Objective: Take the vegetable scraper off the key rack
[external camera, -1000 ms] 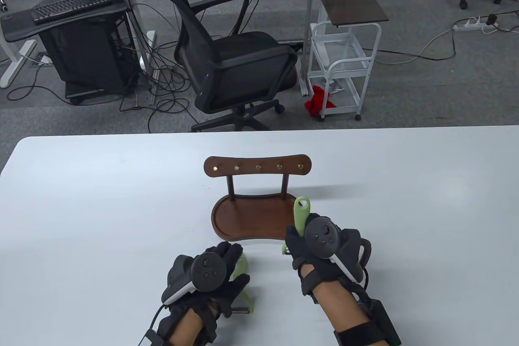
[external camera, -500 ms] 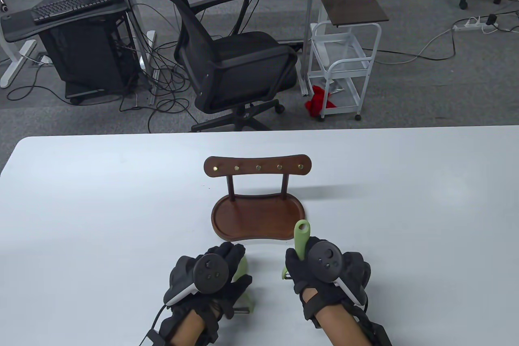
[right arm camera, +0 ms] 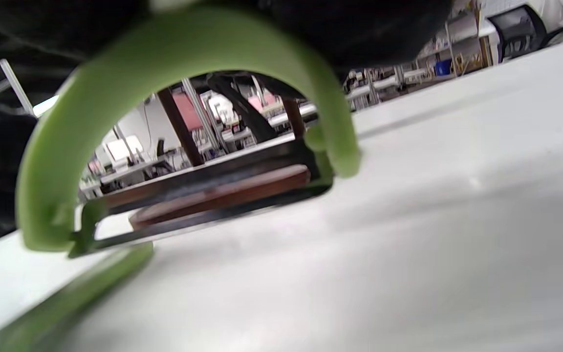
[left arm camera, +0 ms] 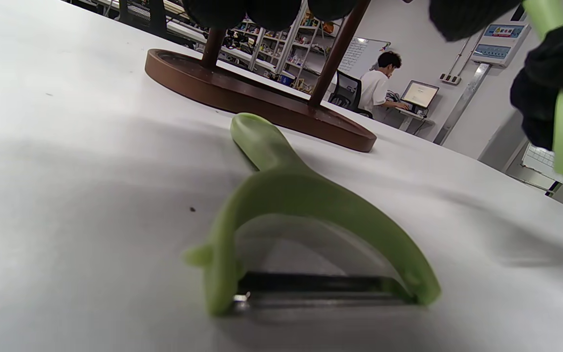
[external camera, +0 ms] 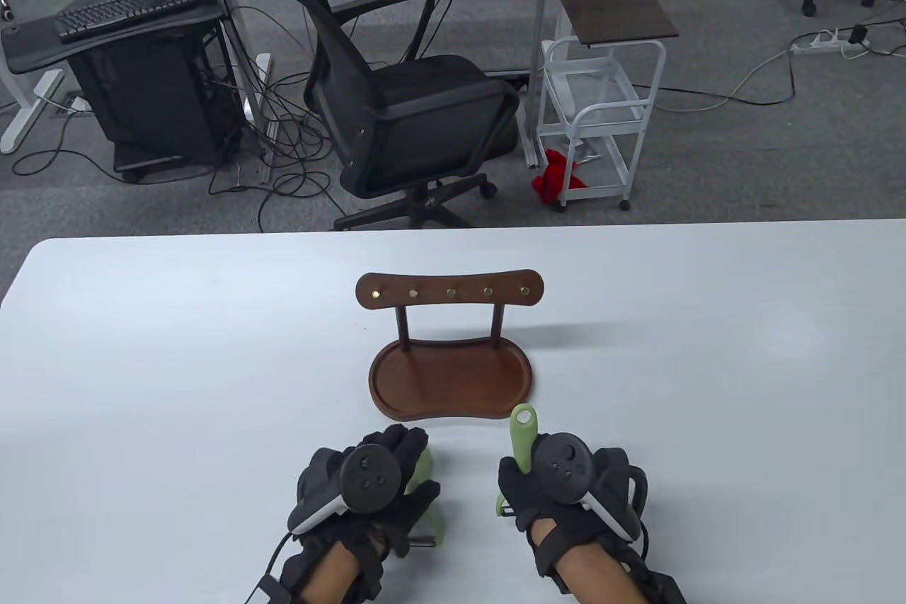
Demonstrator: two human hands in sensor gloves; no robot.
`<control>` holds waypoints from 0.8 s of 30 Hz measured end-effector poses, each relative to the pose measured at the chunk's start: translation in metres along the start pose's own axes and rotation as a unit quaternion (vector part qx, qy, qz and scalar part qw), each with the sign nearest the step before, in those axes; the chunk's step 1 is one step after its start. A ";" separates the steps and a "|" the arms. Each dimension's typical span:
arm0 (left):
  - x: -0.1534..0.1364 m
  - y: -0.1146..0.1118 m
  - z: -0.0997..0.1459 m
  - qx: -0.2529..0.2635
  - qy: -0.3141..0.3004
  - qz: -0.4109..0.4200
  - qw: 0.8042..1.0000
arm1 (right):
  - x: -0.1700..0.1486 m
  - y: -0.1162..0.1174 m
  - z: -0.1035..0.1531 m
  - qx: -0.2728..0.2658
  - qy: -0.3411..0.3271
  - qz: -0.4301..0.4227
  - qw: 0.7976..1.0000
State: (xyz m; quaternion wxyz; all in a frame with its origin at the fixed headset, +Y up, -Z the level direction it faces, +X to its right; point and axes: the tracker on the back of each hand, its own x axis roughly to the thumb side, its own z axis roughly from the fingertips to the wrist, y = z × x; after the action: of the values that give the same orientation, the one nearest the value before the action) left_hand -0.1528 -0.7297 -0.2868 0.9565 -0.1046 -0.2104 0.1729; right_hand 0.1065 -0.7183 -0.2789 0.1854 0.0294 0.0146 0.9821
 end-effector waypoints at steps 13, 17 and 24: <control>0.000 -0.001 0.000 -0.001 0.003 -0.001 1.000 | 0.001 0.039 -0.010 0.066 0.023 0.056 0.996; -0.001 -0.001 0.000 -0.002 0.005 -0.003 1.000 | 0.000 0.046 -0.012 0.087 0.039 0.072 0.993; -0.001 -0.001 0.001 -0.005 0.007 -0.004 1.000 | 0.003 0.050 -0.014 0.082 0.054 0.101 0.990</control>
State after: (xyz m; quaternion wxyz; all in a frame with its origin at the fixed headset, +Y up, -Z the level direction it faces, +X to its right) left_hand -0.1533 -0.7311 -0.2862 0.9582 -0.1097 -0.2047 0.1669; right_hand 0.0850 -0.7642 -0.2906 0.0816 -0.0076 0.1023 0.9914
